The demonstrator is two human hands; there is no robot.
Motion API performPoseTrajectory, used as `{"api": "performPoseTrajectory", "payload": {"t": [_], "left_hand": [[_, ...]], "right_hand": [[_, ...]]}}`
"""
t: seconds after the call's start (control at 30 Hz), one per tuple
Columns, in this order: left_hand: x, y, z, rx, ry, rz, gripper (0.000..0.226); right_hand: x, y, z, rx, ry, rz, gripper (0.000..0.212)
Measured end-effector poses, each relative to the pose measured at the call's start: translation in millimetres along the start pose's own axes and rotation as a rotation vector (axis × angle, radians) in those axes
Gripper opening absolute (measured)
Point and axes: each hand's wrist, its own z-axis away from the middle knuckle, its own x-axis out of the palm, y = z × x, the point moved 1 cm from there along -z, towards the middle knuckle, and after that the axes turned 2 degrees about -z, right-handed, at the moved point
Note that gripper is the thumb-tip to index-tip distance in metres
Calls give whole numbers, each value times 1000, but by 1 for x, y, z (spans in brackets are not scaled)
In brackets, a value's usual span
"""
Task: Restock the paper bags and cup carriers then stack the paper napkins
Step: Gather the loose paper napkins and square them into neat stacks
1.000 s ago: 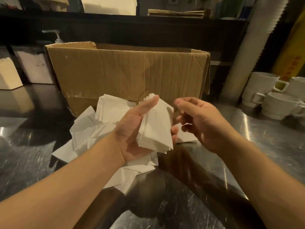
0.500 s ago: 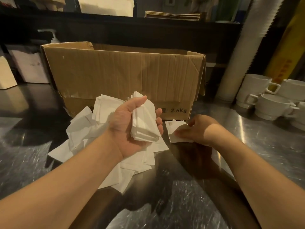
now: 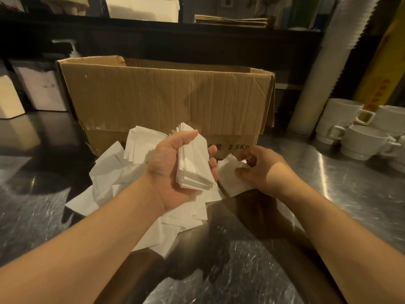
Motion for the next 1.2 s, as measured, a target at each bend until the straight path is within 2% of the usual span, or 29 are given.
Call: {"api": "performPoseTrajectory", "payload": {"t": [0.1,0.17,0.23,0.3,0.37,0.43,0.57,0.63,0.77,0.9,1.07,1.13,1.2], "left_hand": [[-1,0,-1,2,-5,2,57],[0,0,-1,1,-5,-3,57],[0,0,0,4,6,-9,53],[1,0,1,4,7,-6,50],[1,0,1,1,-2,1,51],[1,0,0,0,-2,5,53],[-1,1,-1,2,2,-5,58],[-2,1,-2,0,-9,0,60],[-4,1,-3,3,-14,-1,60],[-4,1,-3,11,-21,-9,55],[-5,2,-4,11,-30,5,62],[-4,3,-3,37,-21,-8,63],[-4,4,-2,67,-12,-21,61]], "right_hand": [[-5,1,-1,-26,-13,107,49],[-15,0,0,-79,-91,194,51],[-25,-1,7,-125,-268,230,49],[-30,-4,16,-123,-468,262,57],[-30,-6,20,-139,-543,339,65],[-27,-8,18,-154,-484,368,62],[-18,-5,10,-159,-308,285,24],[-16,-3,7,-139,-258,236,15],[-15,-2,6,-112,-201,199,17],[-14,-3,7,-49,-162,117,32],[-17,-2,6,42,-74,-185,35],[-22,-3,8,15,-33,-322,25],[-33,-5,12,-71,-113,-528,12]]}}
